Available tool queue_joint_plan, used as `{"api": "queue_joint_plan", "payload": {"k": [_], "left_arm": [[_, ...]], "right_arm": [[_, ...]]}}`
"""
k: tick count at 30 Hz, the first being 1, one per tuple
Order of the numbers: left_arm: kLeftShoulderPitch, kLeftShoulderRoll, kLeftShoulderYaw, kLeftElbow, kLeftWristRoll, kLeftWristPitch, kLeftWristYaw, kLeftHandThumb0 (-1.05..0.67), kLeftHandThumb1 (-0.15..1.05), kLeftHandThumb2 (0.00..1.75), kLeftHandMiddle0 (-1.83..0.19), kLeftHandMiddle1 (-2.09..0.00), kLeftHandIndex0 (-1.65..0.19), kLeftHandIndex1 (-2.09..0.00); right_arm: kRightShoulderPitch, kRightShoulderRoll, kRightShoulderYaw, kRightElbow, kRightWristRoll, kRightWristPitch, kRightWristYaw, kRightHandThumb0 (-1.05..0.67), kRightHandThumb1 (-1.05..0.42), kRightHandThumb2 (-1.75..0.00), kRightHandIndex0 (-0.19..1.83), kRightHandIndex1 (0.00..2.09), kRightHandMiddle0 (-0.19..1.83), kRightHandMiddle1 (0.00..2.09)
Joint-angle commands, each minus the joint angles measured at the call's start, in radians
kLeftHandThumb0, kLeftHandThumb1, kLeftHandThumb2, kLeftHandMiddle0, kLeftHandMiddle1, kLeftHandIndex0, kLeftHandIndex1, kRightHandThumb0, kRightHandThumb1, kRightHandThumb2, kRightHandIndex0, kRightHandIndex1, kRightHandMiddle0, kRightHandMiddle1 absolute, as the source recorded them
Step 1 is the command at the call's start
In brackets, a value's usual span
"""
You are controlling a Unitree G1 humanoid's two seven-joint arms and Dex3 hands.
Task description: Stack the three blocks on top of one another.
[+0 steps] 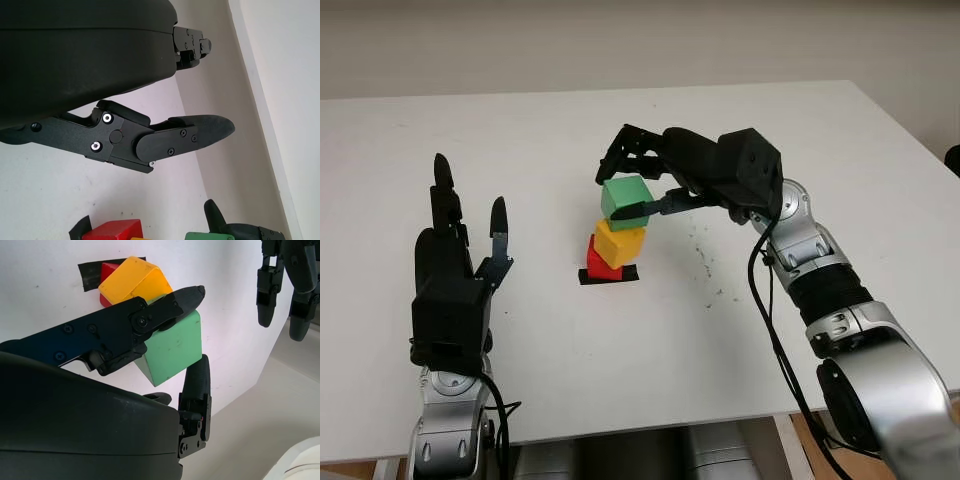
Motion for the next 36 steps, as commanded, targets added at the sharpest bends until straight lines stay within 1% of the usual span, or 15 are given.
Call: {"api": "queue_joint_plan", "payload": {"k": [1, 10, 17, 28, 31, 36], "left_arm": [[-0.001, -0.004, -0.004, -0.022, 0.009, 0.002, 0.008, -0.63, 1.05, 0.56, 0.03, -0.05, 0.05, -0.06], [-0.009, -0.012, -0.008, -0.008, 0.005, -0.010, 0.017, -0.64, 1.05, 0.56, 0.03, -0.05, 0.05, -0.05], [-0.009, -0.017, -0.008, -0.003, -0.001, -0.017, 0.020, -0.63, 1.05, 0.56, 0.04, -0.05, 0.05, -0.05], [0.001, -0.019, -0.008, -0.005, 0.004, -0.020, 0.021, -0.62, 1.05, 0.55, 0.05, -0.05, 0.06, -0.05], [0.002, -0.019, -0.007, -0.006, 0.001, -0.023, 0.018, -0.61, 1.05, 0.56, 0.04, -0.05, 0.05, -0.05], [0.001, -0.018, -0.008, -0.002, -0.002, -0.030, 0.016, -0.61, 1.05, 0.55, 0.05, -0.05, 0.06, -0.05]], "right_arm": [[-0.013, 0.007, -0.006, -0.004, 0.009, 0.001, 0.002, -0.52, -0.93, -0.05, 0.33, 0.07, 0.39, 1.51], [-0.012, 0.025, -0.016, -0.022, 0.047, 0.030, 0.018, -0.54, -0.94, -0.06, 0.33, 0.07, 0.40, 1.52], [-0.015, 0.031, -0.011, -0.028, 0.056, 0.023, 0.026, -0.55, -0.94, -0.06, 0.33, 0.07, 0.39, 1.56], [-0.023, 0.024, -0.005, -0.031, 0.046, 0.063, 0.035, -0.55, -0.94, -0.05, 0.32, 0.06, 0.37, 1.57], [-0.027, 0.015, 0.000, -0.028, 0.034, 0.073, 0.039, -0.58, -0.92, -0.05, 0.29, 0.05, 0.25, 1.44], [-0.033, 0.003, 0.007, -0.032, 0.019, 0.092, 0.060, -0.67, -0.91, -0.05, 0.18, 0.01, 0.08, 1.08]]}}
